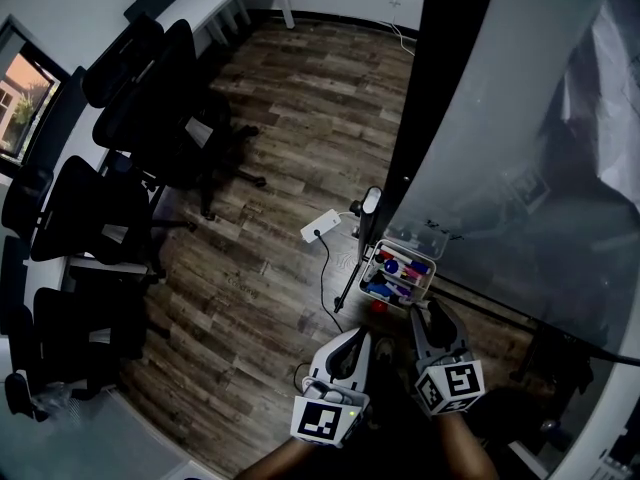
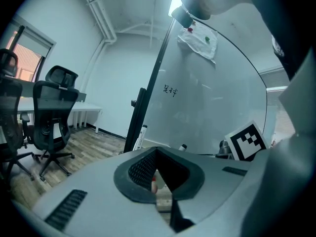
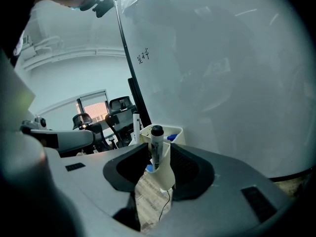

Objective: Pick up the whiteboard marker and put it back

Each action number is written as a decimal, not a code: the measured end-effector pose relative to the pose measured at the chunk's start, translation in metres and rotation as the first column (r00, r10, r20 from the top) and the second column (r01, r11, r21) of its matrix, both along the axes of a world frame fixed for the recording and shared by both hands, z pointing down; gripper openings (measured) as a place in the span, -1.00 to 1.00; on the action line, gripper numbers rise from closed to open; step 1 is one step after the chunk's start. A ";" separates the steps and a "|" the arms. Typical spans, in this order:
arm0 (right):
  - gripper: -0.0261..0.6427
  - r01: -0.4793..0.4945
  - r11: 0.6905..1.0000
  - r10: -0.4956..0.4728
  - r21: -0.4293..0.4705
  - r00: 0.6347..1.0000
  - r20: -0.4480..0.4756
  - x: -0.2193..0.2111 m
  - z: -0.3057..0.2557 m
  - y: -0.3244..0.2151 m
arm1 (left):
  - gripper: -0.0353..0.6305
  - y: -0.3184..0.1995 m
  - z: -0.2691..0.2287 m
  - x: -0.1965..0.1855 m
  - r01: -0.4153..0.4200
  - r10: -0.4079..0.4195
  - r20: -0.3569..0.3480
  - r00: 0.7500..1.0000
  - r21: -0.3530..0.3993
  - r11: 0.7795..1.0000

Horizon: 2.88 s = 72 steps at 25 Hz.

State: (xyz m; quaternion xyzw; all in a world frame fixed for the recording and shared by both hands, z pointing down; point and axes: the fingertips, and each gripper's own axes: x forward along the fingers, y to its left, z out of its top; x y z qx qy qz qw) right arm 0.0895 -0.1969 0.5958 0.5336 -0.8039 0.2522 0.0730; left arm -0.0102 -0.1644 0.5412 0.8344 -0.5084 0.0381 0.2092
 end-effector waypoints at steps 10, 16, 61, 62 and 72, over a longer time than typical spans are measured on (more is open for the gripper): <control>-0.54 -0.003 1.000 0.003 0.009 1.000 -0.018 0.002 0.001 -0.004 | -0.88 -0.001 0.005 0.000 -0.001 0.001 0.002 1.000 -0.011 1.000; -0.66 -0.001 1.000 0.001 0.002 0.999 -0.032 -0.003 0.002 -0.002 | -0.88 -0.001 0.005 -0.003 0.005 -0.005 -0.001 1.000 -0.014 1.000; -0.69 -0.087 0.980 0.098 0.179 0.994 -0.056 -0.006 -0.075 0.036 | -0.88 0.042 -0.053 -0.028 -0.042 0.043 -0.002 0.999 0.139 0.989; -0.69 -0.089 0.979 0.101 0.185 0.993 -0.057 -0.006 -0.077 0.041 | -0.88 0.046 -0.054 -0.028 -0.047 0.048 -0.003 0.999 0.143 0.989; -0.69 -0.115 0.964 0.134 0.239 0.989 -0.062 -0.006 -0.099 0.093 | -0.88 0.082 -0.068 -0.027 -0.089 0.100 -0.048 0.994 0.195 0.977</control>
